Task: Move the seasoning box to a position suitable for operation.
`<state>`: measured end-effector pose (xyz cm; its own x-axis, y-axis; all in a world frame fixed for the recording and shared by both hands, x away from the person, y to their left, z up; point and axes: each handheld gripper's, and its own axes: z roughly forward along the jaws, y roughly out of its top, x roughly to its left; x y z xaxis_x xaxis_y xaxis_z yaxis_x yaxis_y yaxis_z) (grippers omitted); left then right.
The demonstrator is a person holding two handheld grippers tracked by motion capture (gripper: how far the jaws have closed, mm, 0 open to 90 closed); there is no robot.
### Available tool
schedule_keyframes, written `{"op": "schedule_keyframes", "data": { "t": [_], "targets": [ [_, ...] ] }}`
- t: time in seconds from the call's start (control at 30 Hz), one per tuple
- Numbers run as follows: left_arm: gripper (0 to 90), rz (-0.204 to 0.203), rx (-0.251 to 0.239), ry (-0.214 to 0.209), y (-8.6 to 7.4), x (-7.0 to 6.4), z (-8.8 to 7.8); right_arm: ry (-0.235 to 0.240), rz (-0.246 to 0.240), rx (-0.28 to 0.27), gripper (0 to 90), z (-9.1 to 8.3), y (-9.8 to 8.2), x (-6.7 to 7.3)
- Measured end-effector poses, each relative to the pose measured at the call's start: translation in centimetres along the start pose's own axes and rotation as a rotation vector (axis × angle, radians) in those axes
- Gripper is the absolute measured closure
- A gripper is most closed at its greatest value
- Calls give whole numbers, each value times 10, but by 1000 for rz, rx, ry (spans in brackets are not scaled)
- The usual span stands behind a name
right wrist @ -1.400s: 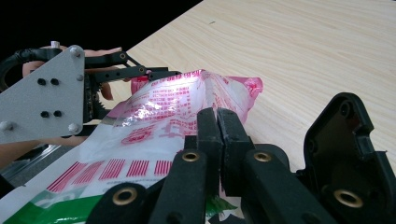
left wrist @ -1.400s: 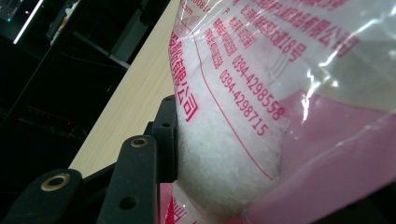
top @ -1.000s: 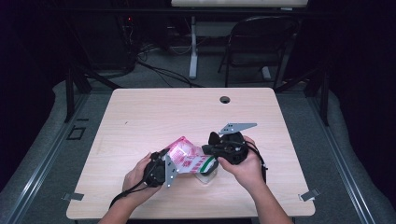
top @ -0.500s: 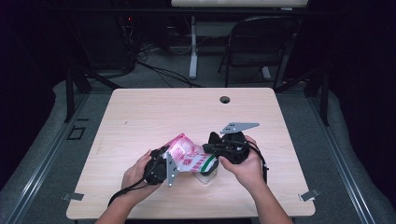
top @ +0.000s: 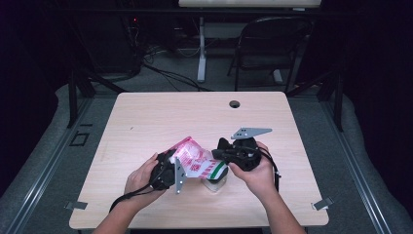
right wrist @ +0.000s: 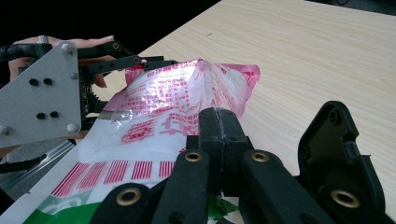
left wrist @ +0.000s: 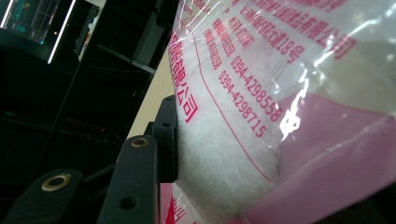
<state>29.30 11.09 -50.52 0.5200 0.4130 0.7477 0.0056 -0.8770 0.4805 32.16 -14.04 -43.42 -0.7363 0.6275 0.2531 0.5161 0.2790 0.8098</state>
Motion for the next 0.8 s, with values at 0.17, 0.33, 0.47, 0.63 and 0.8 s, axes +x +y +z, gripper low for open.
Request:
{"op": "schedule_keyframes", "data": {
  "t": [0.17,0.33,0.47,0.63,0.8],
  "targets": [
    [618,33,15,1,2,3,0,-2,1,4,900,0,0,-1],
    [618,51,20,8,3,5,-2,1,8,-6,900,0,0,0],
    [619,53,20,9,3,5,-2,0,6,-4,900,-1,0,0],
    [619,61,25,10,4,6,-3,-1,4,-3,900,-1,0,0],
    [619,78,33,14,5,7,-3,3,5,-2,900,0,0,-1]
  ]
}}
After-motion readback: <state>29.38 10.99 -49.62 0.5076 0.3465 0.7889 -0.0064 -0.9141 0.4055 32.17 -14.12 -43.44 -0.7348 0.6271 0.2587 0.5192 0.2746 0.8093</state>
